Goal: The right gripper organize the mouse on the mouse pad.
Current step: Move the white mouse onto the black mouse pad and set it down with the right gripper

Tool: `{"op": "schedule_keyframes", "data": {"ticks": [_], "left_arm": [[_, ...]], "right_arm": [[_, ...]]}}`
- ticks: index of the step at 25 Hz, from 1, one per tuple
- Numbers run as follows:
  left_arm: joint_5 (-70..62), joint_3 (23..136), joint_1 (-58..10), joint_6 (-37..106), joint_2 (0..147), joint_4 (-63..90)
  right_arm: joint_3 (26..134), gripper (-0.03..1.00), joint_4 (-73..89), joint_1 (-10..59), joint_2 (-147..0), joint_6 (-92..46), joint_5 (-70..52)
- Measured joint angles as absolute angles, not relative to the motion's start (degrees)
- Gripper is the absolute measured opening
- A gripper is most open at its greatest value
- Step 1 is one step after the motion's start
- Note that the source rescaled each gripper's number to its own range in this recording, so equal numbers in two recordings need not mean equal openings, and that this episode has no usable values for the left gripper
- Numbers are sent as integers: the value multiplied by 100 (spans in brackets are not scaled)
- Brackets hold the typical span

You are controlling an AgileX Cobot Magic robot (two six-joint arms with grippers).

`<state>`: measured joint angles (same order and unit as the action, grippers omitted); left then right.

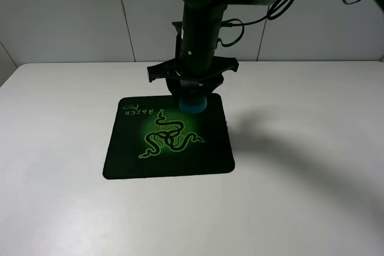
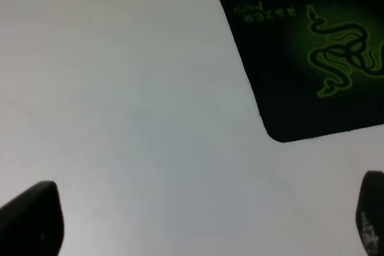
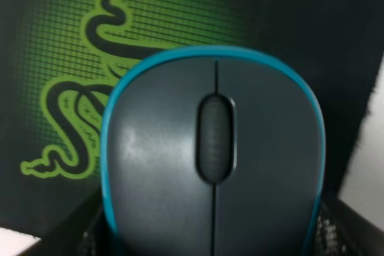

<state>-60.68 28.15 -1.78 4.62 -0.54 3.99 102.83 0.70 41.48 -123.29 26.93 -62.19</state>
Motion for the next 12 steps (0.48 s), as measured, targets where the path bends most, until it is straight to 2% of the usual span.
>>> {"op": "schedule_keyframes", "data": {"ticks": [12], "left_arm": [[-6068,2815,-178,462,-54,399]], "right_arm": [[10353,0,113,4202,-12991,2352,-5811]]}}
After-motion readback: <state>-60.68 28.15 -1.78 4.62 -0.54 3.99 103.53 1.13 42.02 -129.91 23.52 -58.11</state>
